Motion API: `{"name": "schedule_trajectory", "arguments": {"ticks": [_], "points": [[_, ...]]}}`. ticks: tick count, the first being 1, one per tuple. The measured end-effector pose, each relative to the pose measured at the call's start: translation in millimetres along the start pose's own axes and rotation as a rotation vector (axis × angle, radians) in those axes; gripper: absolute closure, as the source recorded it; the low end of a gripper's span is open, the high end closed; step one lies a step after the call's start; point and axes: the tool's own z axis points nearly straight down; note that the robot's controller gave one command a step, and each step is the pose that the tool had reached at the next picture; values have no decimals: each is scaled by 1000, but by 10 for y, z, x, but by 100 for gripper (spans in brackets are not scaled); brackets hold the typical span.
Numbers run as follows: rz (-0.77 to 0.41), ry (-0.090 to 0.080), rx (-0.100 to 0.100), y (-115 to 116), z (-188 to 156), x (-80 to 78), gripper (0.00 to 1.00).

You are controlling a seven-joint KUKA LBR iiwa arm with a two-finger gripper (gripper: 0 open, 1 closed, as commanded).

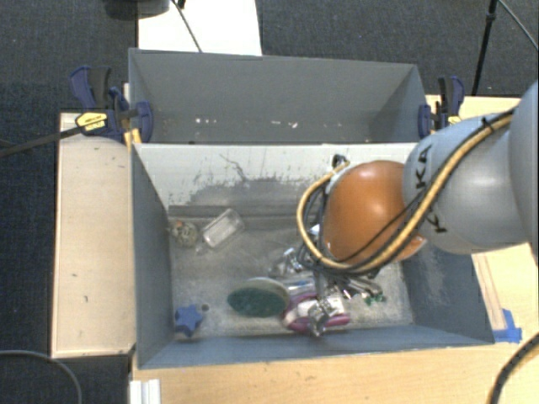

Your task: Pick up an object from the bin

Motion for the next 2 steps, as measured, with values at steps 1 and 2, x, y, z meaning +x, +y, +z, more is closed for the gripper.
{"name": "schedule_trajectory", "arguments": {"ticks": [1, 2], "points": [[-245, 13, -6, -19, 107, -135, 0], [-240, 16, -6, -24, 108, -127, 100]]}}
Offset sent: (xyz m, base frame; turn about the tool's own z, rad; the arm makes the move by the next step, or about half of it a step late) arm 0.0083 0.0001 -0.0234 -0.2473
